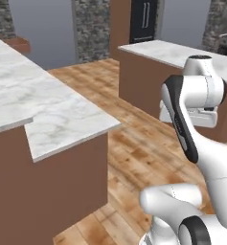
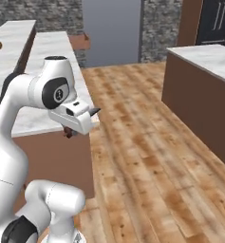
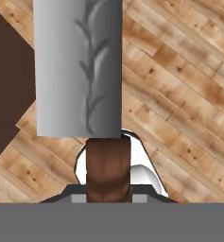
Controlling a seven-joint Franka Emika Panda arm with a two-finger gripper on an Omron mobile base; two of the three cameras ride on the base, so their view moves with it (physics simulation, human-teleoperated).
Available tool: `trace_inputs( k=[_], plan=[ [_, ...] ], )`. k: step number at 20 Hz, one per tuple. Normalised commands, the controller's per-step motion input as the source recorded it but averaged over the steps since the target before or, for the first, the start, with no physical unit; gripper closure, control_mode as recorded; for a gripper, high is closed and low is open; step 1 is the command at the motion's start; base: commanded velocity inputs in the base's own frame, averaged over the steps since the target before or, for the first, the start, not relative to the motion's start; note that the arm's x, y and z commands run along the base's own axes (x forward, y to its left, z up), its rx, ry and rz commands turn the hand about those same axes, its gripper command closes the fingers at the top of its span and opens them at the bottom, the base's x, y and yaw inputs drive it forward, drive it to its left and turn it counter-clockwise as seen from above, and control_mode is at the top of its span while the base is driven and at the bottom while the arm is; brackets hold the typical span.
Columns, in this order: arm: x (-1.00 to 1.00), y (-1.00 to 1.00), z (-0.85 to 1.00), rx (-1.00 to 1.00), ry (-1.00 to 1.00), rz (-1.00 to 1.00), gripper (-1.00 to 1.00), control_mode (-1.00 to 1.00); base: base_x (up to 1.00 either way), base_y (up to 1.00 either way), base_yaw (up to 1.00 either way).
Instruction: Pick up the metallic utensils from the counter and place them in the open drawer. Make sure not to pick up any wooden utensils.
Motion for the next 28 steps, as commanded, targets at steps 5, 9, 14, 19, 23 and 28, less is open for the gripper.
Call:
trace_inputs(
  k=[5,9,14,19,23,28],
  plan=[
    [0.00,0.00,0.00,0.00,0.00,0.00,1.00,1.00,0.27,-1.00,0.33],
    [0.00,0.00,0.00,0.00,0.00,0.00,1.00,1.00,0.55,-1.00,0.30],
    [0.00,0.00,0.00,0.00,0.00,0.00,1.00,1.00,0.92,-1.00,0.36],
    [0.00,0.00,0.00,0.00,0.00,0.00,1.00,1.00,1.00,-1.00,0.36],
    [0.00,0.00,0.00,0.00,0.00,0.00,1.00,1.00,1.00,-1.00,0.40],
    [0.00,0.00,0.00,0.00,0.00,0.00,1.00,1.00,1.00,-0.63,0.39]
  ],
)
